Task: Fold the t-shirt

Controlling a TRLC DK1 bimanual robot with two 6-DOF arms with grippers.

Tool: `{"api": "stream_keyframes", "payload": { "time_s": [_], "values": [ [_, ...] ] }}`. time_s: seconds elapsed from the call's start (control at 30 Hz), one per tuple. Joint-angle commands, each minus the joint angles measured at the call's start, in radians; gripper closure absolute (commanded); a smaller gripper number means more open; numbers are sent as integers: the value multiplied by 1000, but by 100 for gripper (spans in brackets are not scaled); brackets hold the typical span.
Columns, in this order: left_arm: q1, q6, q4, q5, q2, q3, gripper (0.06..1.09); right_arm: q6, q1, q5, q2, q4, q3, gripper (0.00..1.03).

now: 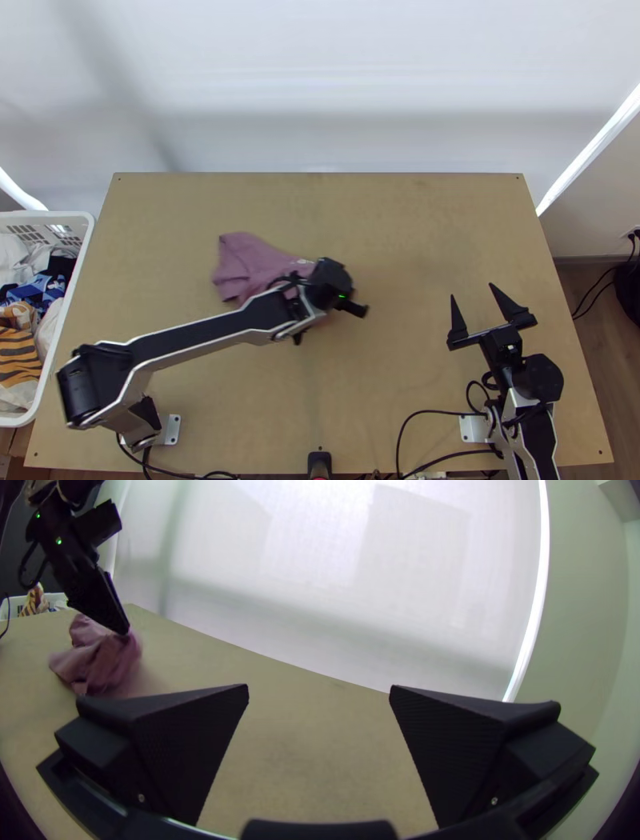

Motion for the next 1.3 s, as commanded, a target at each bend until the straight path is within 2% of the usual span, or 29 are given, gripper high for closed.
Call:
{"api": "stream_keyframes", "payload": {
  "time_s": [0.0, 0.17, 0.37, 0.63, 0.87, 1.17, 1.27],
  "values": [
    [-23, 15, 22, 5, -3, 95, 9, -14, -8, 6, -7, -8, -8, 4],
    [13, 14, 2, 7, -101, 100, 9, -14, -8, 6, -7, -10, -8, 4],
    [198, 52, -175, 43, -200, 61, 9, -14, -8, 6, -7, -10, -8, 4],
    [503, 175, -435, 254, -249, 1, 10, -14, -8, 6, -7, -8, -8, 4],
    [655, 202, -456, 300, -416, -115, 10, -14, -8, 6, -7, -10, -8, 4],
    [811, 251, -587, 315, -586, -193, 10, -14, -8, 6, -7, -10, -8, 4],
    [891, 279, -628, 379, -620, -204, 10, -14, -8, 6, -7, -10, -8, 4]
  ]
}}
